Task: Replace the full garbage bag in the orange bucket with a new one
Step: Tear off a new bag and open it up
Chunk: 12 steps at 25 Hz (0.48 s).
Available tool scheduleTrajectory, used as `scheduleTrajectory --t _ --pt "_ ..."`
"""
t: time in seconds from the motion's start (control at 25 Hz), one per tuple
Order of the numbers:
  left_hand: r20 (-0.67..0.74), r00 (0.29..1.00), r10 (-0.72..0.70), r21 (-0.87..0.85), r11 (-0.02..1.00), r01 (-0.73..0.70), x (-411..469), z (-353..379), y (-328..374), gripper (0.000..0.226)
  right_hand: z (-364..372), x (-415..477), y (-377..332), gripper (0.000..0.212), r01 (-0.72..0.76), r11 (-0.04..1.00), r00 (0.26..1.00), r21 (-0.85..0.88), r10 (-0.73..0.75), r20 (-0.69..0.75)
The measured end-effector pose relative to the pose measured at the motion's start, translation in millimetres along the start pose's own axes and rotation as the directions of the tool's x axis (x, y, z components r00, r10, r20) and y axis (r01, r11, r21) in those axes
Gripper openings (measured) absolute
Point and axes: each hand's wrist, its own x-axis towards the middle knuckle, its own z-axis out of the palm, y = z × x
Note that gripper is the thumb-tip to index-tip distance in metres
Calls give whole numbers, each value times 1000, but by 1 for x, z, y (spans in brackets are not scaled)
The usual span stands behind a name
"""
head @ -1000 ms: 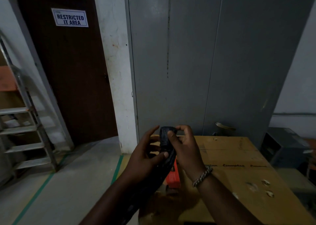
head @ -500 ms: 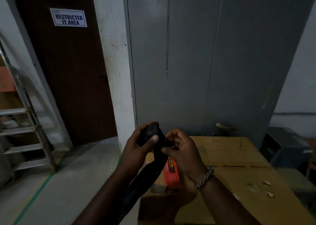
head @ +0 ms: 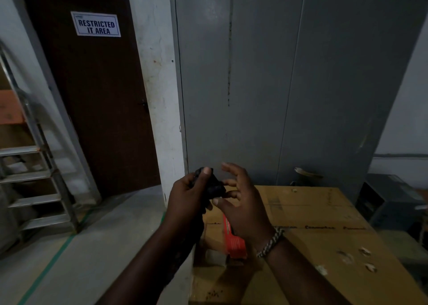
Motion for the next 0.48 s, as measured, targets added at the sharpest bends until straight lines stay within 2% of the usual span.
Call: scheduleTrajectory --t 0.08,0.16,0.24,0.32,0.4,0.44,0.48 --pt "55 998 12 45 999 -15 0 -1 -1 46 -3 4 -2 74 83 996 995 -33 -81 67" --pt "98 995 10 78 997 -17 1 -3 -4 58 -5 10 0 56 119 992 992 -36 -118 42" --pt "127 992 -7 86 996 -4 1 -5 -5 66 -7 15 1 37 72 997 997 -9 -72 -29" --pt "154 988 -2 76 997 -10 1 -6 -8 56 -9 18 -2 23 22 1000 996 18 -20 -91" --pt "178 984 14 74 997 -28 0 -7 -8 27 -12 23 -6 11 20 999 988 36 -15 -154" --pt "187 982 28 106 993 -49 1 -8 -8 19 -15 26 -9 13 29 999 983 38 -22 -181" --pt "190 979 67 183 978 -102 4 -9 -9 30 -16 29 -10 19 35 999 980 34 -28 -196"
